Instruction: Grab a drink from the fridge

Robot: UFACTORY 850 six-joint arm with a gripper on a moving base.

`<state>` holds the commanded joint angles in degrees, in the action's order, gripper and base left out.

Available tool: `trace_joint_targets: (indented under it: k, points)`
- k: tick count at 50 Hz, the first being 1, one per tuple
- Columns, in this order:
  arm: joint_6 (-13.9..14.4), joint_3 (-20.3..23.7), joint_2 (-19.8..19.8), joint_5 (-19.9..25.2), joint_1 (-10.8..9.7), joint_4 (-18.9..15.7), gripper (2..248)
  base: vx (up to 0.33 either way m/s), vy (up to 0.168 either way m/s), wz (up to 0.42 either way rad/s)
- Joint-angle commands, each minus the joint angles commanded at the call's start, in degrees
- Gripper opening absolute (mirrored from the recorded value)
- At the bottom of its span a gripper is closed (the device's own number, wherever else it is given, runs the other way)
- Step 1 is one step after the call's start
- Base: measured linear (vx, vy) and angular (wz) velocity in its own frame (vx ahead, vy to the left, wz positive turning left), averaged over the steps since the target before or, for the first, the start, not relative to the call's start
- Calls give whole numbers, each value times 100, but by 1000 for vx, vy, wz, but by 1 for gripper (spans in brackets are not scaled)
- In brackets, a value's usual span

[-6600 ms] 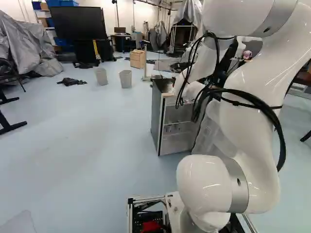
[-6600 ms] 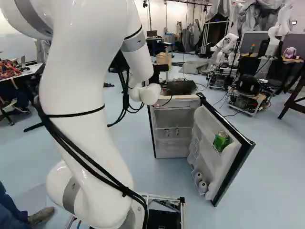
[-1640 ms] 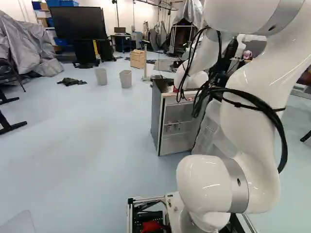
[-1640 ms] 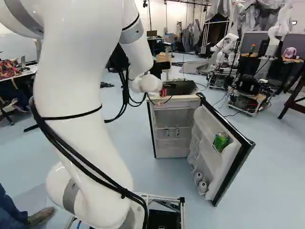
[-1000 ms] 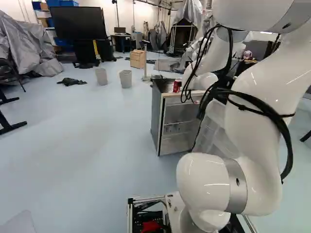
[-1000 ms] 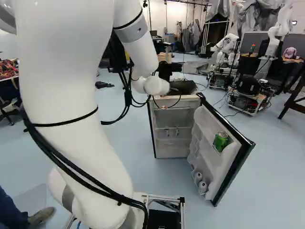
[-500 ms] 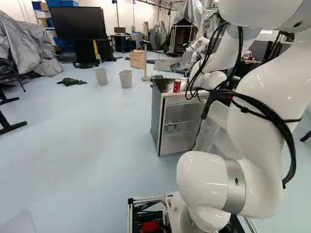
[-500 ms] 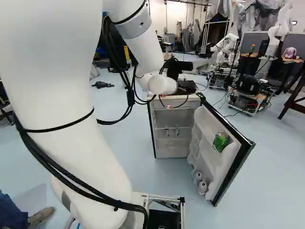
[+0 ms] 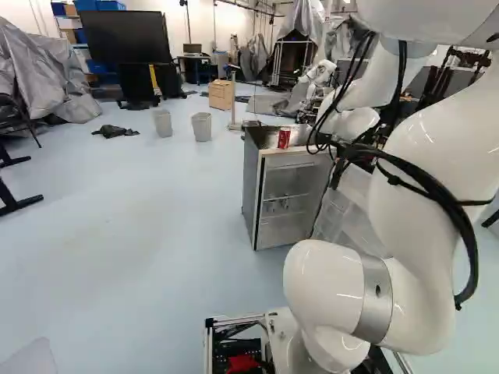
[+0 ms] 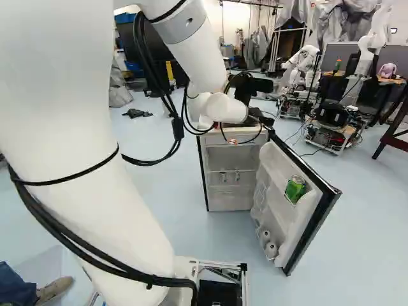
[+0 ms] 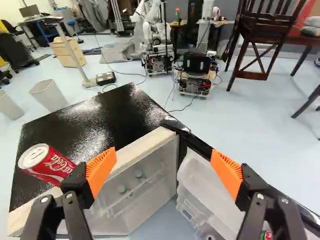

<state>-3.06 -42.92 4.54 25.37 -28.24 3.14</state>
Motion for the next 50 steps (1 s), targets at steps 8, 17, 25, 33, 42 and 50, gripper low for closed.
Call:
trace_joint_targets:
  k: [8,17,25,33,42,50]
  points:
    - [0,-45,-61,-305,-150,206,247,0,0,0]
    - [0,-104,-122,-641,-319,428,247,0,0,0]
    - [0,-163,-169,-876,-469,600,247,0,0,0]
    - [0,-231,-208,-1047,-619,756,247,0,0,0]
    - [0,-317,-243,-1205,-786,901,247,0,0,0]
    - [0,-404,-263,-1325,-932,1007,247,0,0,0]
